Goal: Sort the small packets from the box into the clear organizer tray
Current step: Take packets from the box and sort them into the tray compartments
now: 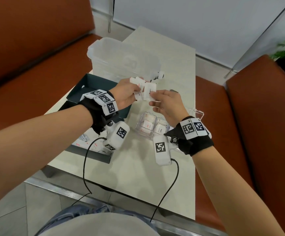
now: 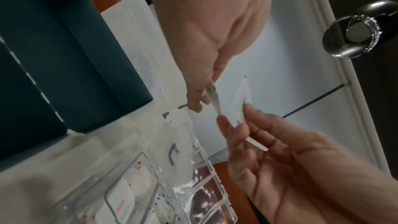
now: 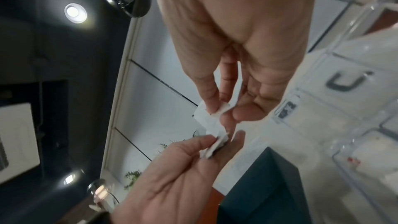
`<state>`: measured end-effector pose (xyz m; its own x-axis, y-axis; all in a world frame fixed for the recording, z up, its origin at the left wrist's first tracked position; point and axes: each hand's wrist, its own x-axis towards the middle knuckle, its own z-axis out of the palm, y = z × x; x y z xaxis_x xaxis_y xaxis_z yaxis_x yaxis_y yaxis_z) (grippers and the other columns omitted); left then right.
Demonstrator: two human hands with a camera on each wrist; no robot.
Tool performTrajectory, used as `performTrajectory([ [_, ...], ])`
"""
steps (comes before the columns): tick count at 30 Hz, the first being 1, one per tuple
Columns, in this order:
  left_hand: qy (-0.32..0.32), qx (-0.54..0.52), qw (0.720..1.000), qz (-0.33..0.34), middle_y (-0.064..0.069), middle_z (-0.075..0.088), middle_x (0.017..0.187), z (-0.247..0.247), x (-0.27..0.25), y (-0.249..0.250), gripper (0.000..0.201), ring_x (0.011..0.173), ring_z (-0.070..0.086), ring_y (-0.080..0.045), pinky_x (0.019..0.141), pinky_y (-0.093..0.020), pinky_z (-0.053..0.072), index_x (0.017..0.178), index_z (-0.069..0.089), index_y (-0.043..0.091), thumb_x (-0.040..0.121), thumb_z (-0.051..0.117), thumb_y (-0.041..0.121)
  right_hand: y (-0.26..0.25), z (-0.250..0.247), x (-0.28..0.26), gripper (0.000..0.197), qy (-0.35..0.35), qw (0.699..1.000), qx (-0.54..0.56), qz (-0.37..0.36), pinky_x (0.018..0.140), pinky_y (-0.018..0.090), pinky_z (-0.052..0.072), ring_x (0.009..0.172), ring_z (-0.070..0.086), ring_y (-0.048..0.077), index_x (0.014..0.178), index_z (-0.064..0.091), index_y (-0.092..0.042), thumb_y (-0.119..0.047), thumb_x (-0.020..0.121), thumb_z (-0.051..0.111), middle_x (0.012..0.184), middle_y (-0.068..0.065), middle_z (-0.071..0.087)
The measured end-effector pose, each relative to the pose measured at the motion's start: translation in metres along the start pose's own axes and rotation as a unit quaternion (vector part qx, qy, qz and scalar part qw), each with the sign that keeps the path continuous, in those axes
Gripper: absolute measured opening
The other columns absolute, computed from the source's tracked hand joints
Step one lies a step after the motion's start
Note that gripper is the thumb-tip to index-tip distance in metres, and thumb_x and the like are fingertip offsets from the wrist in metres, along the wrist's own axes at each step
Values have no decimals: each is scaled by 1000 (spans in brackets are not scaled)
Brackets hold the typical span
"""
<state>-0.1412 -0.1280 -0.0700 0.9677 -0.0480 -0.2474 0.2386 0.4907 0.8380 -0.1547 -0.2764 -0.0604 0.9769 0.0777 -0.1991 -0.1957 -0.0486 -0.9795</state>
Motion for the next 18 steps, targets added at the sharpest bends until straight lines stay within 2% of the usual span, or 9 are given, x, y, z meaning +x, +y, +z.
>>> performTrajectory([
  [2, -13, -19, 1000, 17, -13, 64, 106, 3, 1, -2, 36, 95, 63, -24, 75, -34, 57, 119, 51, 4, 94, 37, -18, 1, 4, -3, 9, -19, 999, 19, 27, 52, 22, 47, 60, 62, 14, 95, 60, -6, -10, 90, 65, 75, 3, 67],
  [6, -32, -46, 998, 20, -13, 65, 99, 10, 0, -6, 34, 97, 65, -26, 77, -35, 55, 121, 47, 8, 95, 40, -13, 6, 7, -2, 5, 17, 999, 17, 21, 52, 20, 47, 58, 59, 12, 90, 61, -8, -8, 89, 66, 72, 1, 65],
  [10, -4, -43, 999, 16, -11, 56, 95, 6, 1, -4, 40, 96, 65, -25, 73, -36, 57, 117, 48, 18, 95, 31, -12, 10, -2, 0, 18, 45, 999, 6, 19, 52, 20, 46, 56, 56, 9, 106, 64, -6, -6, 88, 67, 73, 0, 64],
  [13, 22, -10, 999, -21, -9, 47, 93, 0, 0, -7, 31, 79, 59, -19, 64, -28, 58, 105, 56, 16, 97, 35, -4, 11, -9, 1, 20, 64, 998, 12, 22, 54, 19, 46, 59, 56, 10, 109, 65, -4, -4, 89, 65, 74, 0, 63],
  [15, 12, 41, 998, -49, -6, 47, 85, 0, -2, -14, 14, 65, 50, -12, 56, -20, 51, 102, 59, 11, 100, 45, 10, 12, -13, 1, 21, 71, 997, 30, 29, 54, 20, 46, 61, 57, 11, 110, 63, -3, -3, 89, 64, 75, 1, 63],
  [16, -1, 66, 996, -57, -4, 49, 83, 1, -4, -18, 13, 60, 47, -9, 53, -18, 47, 104, 60, 9, 100, 51, 18, 12, -14, 1, 20, 71, 996, 39, 34, 55, 20, 46, 61, 58, 11, 110, 62, -3, -3, 89, 64, 76, 1, 63],
  [18, -23, 115, 992, -49, -2, 54, 86, 2, -4, -25, 29, 56, 44, -6, 52, -17, 45, 114, 61, 6, 97, 58, 29, 13, -16, 1, 18, 69, 995, 50, 42, 56, 21, 46, 63, 58, 12, 108, 61, -6, -4, 90, 64, 76, 1, 63],
])
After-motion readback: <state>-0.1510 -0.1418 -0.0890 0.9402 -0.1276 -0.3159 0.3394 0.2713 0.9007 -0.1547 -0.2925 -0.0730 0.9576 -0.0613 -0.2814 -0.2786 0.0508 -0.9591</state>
